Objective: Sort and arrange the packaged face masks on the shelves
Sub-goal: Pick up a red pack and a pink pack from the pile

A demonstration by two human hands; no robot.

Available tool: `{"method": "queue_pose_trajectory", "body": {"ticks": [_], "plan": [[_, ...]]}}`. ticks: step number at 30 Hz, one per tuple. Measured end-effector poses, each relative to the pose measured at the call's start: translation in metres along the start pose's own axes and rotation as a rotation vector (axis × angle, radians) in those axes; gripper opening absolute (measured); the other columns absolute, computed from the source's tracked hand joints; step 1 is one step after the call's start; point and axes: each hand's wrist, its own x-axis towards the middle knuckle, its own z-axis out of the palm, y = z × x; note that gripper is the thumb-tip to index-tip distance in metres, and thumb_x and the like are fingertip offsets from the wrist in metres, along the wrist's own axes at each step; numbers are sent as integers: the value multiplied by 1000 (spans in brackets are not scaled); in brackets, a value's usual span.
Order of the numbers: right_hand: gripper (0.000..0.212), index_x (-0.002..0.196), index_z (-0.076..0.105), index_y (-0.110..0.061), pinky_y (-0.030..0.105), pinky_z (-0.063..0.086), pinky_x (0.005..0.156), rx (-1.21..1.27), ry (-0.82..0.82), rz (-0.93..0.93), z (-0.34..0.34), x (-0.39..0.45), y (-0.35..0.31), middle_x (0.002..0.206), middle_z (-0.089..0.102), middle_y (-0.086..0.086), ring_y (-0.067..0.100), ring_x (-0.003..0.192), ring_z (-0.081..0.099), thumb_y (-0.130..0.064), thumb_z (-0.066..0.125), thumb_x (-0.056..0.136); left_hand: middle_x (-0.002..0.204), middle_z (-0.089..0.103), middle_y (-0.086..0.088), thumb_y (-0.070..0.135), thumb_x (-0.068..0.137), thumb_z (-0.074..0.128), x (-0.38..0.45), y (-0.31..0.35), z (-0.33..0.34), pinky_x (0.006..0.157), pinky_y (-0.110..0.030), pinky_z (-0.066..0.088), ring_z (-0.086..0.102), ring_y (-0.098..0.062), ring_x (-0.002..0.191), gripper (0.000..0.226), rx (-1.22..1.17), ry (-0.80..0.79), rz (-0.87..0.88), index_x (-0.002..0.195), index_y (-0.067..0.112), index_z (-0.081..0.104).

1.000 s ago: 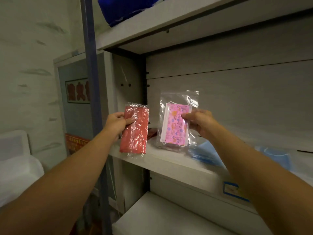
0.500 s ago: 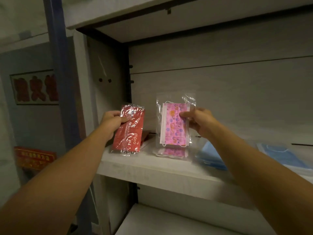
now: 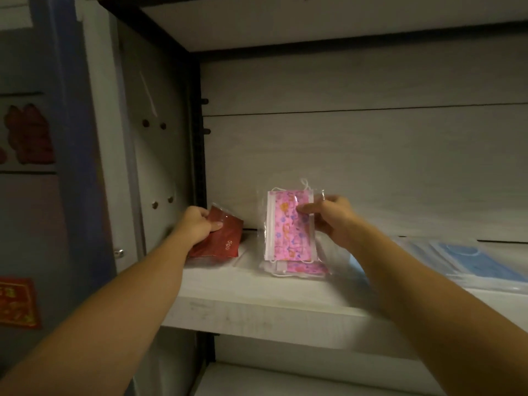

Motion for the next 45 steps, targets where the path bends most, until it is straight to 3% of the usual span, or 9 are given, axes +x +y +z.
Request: {"method": "queue_pose_trajectory", "body": {"ticks": [5, 13, 18, 22, 28, 33, 39, 43, 45], "plan": [[12, 86, 65, 0, 21, 51, 46, -38, 15, 5, -9, 3, 0, 66, 70, 8, 16, 53, 70, 8, 74, 83, 122, 67, -8, 28, 73, 91, 4, -2, 0, 95, -34, 50, 64, -27, 110, 60, 239, -15, -6, 125, 11, 66], [13, 82, 64, -2, 22, 53, 48, -94, 19, 7, -15, -2, -1, 60, 70, 6, 16, 53, 70, 4, 76, 83, 122, 68, -6, 34, 71, 91, -2, -1, 1, 98, -35, 52, 64, -25, 110, 66, 324, 5, 26, 128, 14, 65], [15, 85, 65, -1, 28, 58, 57, -144, 21, 2, -17, -2, 5, 69, 73, 10, 22, 63, 73, 4, 78, 81, 139, 60, -8, 31, 75, 89, -4, 1, 3, 106, -34, 46, 58, -27, 125, 79, 336, 2, 73, 143, 13, 53], [16, 92, 69, 2, 32, 60, 63, -310, 25, -38, -17, -5, 11, 85, 74, 16, 24, 71, 72, 0, 79, 80, 143, 56, -9, 32, 80, 85, -7, 2, 1, 105, -37, 46, 56, -28, 126, 71, 367, 38, 126, 142, 15, 55], [18, 77, 73, -6, 26, 43, 56, -630, 84, -58, -17, -2, 19, 72, 63, 3, 15, 64, 54, -16, 88, 73, 136, 62, -7, 28, 85, 81, -12, 4, 0, 103, -34, 47, 60, -24, 119, 58, 347, 74, 182, 137, 14, 60], [26, 88, 78, -7, 40, 55, 81, -735, 112, -74, -20, 0, 19, 96, 75, 14, 19, 80, 60, -24, 89, 71, 132, 65, -6, 29, 85, 81, -14, 5, 1, 103, -33, 47, 62, -22, 116, 56, 367, 46, 235, 135, 12, 62], [32, 87, 76, -5, 37, 54, 79, -990, 90, -109, -23, 3, 22, 94, 73, 16, 21, 79, 59, -33, 86, 75, 128, 66, -4, 29, 86, 80, -12, 4, 2, 99, -32, 48, 62, -20, 112, 52, 376, 33, 245, 132, 13, 64], [50, 87, 75, -9, 36, 55, 79, -1138, 106, -38, -26, 5, 26, 95, 71, 13, 27, 90, 66, -54, 85, 67, 125, 67, -2, 29, 86, 80, -11, 4, 3, 95, -29, 47, 61, -16, 105, 49, 378, 28, 254, 130, 15, 65], [73, 107, 71, -10, 36, 55, 90, -1229, 108, -10, -26, 3, 26, 113, 64, 12, 29, 104, 61, -66, 83, 62, 125, 67, -2, 29, 86, 80, -11, 5, 3, 93, -26, 45, 59, -14, 103, 48, 376, 29, 255, 130, 16, 66]]}}
